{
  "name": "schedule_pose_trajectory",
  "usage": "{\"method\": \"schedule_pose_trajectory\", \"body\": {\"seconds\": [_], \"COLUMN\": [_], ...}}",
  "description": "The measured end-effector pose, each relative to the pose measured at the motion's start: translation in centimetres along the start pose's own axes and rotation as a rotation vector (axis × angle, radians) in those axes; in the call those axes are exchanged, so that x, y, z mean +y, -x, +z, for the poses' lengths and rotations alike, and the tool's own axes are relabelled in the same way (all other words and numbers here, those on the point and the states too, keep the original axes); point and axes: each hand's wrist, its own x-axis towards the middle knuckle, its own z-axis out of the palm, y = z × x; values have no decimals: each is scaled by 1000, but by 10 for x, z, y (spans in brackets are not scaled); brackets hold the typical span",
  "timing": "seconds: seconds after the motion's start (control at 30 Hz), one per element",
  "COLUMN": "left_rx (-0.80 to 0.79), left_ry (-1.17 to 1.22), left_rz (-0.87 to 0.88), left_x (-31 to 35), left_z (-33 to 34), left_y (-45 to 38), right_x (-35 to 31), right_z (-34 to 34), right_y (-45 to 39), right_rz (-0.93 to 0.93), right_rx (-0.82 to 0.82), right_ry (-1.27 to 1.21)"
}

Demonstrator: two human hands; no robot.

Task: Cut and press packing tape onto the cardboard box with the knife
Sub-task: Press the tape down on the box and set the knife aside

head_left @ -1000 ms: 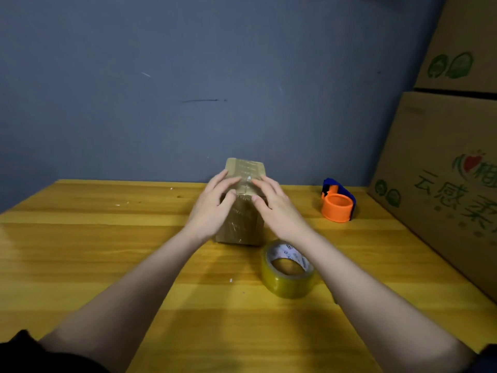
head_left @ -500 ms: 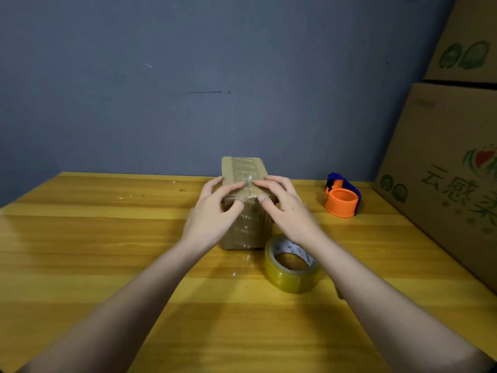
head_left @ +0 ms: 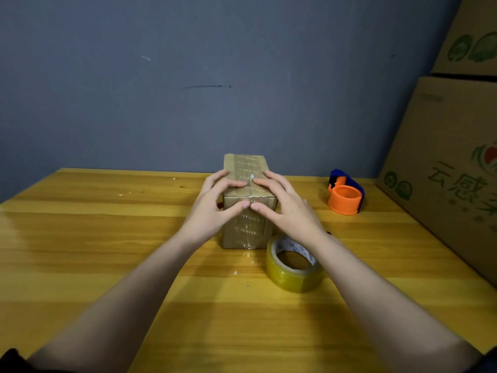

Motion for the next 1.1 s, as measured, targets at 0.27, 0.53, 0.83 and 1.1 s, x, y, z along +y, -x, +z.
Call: {"method": "schedule_pose_trajectory", "body": {"seconds": [0.27, 0.53, 0.83, 1.1], "left_rx": [-69, -87, -126, -172], "left_ry": [6, -49, -87, -232], "left_rz": [47, 95, 118, 99], "left_x": [-10, -10, -17, -13], "left_z": [-4, -5, -6, -8], "left_y": [1, 2, 2, 3], "right_x": [2, 2, 1, -12], "right_z": [-3, -5, -2, -1], "right_y": [-1, -5, -6, 0], "right_rz": [-24, -26, -37, -7], "right_rx": [-26, -46, -41, -22], "right_ry": [41, 144, 217, 403]}}
